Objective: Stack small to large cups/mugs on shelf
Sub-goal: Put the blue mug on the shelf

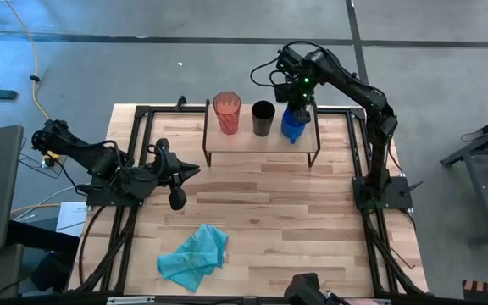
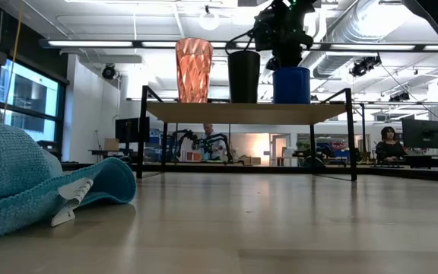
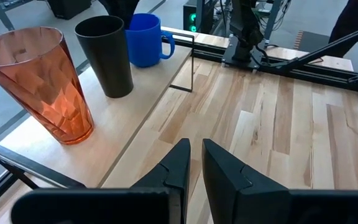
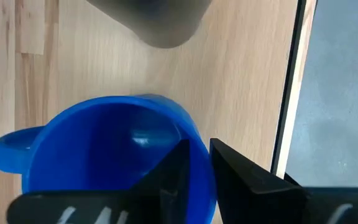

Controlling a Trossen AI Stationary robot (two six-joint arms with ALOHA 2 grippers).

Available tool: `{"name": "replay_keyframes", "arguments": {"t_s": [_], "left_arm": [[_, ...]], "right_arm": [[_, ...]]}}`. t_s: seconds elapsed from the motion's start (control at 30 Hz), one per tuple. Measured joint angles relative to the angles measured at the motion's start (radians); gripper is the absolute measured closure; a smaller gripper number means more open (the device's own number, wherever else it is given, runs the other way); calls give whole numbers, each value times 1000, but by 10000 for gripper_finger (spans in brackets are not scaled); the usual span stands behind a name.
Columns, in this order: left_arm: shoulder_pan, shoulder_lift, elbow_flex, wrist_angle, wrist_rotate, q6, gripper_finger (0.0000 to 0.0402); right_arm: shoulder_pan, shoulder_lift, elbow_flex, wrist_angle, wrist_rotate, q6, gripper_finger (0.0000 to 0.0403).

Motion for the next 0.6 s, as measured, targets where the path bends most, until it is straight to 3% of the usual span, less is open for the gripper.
{"name": "replay_keyframes", "arguments": {"t_s": [0.6], "left_arm": [[0,0,0,-10,10,-26,369]], "right_arm": [[18,0,0,1,-1,29,381]]}}
